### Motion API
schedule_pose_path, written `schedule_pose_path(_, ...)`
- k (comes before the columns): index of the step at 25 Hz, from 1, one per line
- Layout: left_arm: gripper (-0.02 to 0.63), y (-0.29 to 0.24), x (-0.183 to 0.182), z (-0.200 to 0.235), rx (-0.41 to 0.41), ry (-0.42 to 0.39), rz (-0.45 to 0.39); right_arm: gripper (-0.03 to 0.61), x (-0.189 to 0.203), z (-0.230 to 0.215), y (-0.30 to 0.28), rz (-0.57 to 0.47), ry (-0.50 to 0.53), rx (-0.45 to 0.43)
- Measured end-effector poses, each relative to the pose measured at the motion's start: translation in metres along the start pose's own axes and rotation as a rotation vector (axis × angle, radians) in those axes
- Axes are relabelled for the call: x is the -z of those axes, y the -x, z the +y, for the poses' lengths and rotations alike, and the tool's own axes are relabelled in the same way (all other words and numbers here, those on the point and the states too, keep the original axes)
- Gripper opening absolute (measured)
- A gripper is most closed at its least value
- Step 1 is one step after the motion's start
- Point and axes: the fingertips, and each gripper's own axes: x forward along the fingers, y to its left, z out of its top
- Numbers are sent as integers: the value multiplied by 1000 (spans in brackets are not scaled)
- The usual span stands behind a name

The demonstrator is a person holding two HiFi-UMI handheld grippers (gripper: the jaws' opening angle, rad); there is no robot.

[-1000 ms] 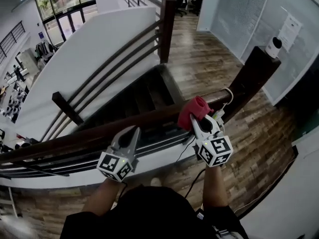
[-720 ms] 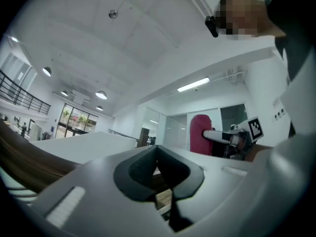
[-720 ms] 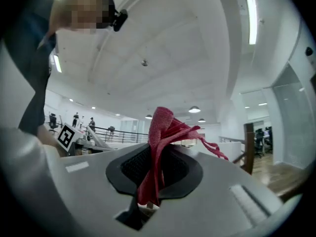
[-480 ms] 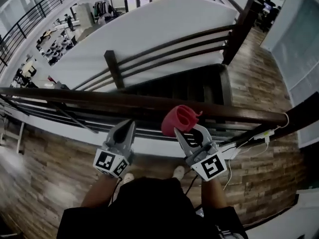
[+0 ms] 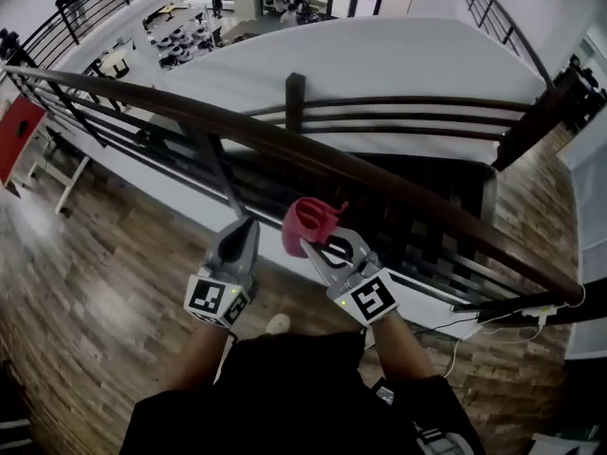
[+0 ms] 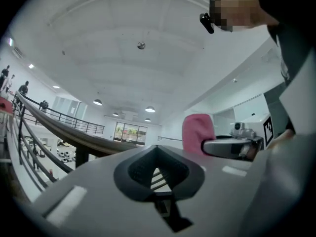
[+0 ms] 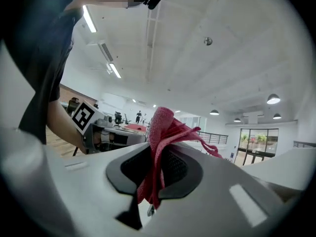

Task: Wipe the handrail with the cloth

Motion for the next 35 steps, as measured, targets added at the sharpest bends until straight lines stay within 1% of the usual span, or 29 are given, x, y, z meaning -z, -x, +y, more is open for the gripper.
schedule_pose_path(3,0,19,1,35,-64,-21,14,46,12,19,-58,44,26,-42)
schedule_pose_path(7,0,43,11,61,-157,-32,41,46,38,38,-107,94,-57,-81)
schedule_pose_path(9,0,49,16,70,-197,-36,52,46,54,34,-126,123,-123,-82)
schedule_pose_path(11,0,54,20,72,-233,-39,71,46,71,26,-144,145,-219,-85)
schedule_pose_path(13,0,61,28,70,-269,-30,96,46,88,18,-161,166,-315,-93)
schedule_pose_path(15,0,69,40,66,-306,-12,123,46,105,11,-179,196,-381,-92)
schedule_pose_path(16,0,72,46,65,-323,0,133,46,115,7,-188,218,-385,-86)
schedule_pose_path(20,0,76,65,68,-358,28,167,46,149,-4,-232,319,-299,-65)
schedule_pose_path(21,0,77,70,69,-365,33,178,46,155,-7,-241,334,-306,-60)
schedule_pose_path(25,0,81,81,77,-402,43,190,46,175,-26,-273,377,-406,-5)
schedule_pose_path(29,0,65,86,98,-445,50,190,46,188,-46,-302,432,-412,49)
schedule_pose_path(33,0,57,81,112,-436,57,181,46,199,-52,-325,491,-434,98)
schedule_pose_path(35,0,61,85,117,-436,71,192,46,203,-55,-332,516,-442,119)
